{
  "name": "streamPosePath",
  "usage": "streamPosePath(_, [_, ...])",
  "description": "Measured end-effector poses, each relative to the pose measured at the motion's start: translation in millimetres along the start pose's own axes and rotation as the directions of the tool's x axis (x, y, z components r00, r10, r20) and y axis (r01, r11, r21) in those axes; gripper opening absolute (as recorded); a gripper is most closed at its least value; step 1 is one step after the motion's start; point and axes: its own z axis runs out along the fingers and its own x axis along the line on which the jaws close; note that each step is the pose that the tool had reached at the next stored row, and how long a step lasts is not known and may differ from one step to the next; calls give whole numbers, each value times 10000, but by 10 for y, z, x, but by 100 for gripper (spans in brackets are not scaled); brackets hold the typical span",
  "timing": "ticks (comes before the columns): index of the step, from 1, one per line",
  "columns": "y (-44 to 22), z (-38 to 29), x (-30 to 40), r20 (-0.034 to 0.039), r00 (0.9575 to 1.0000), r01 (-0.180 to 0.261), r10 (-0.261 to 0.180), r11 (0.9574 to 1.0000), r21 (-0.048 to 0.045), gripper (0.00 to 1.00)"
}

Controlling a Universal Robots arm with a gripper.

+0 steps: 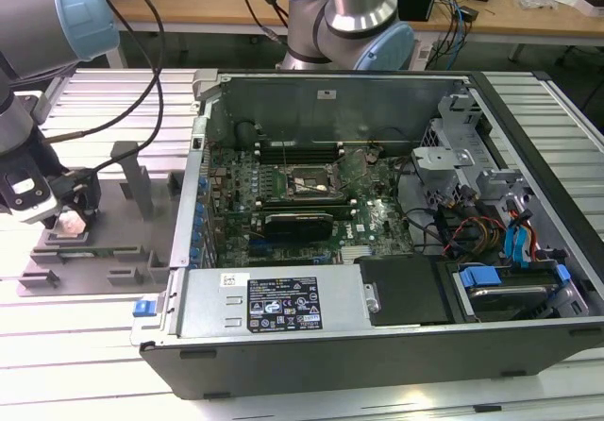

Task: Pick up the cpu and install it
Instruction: 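Pick up the cpu and move it towards the insertion slot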

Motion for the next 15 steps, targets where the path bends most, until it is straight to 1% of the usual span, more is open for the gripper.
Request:
streamPosePath(5, [0, 11, 5, 5, 10000, -73, 73, 10000, 2, 62])
streamPosePath(11, [-10, 0, -4, 4, 9999, -128, 128, 9999, 15, 62])
streamPosePath(12, [-10, 1, -5, 5, 9999, -129, 129, 9999, 15, 63])
streamPosePath(13, [-10, 1, -4, 4, 9999, -130, 130, 9999, 14, 69])
streamPosePath(15, [-11, 20, -4, 3, 9999, -130, 130, 9999, 16, 69])
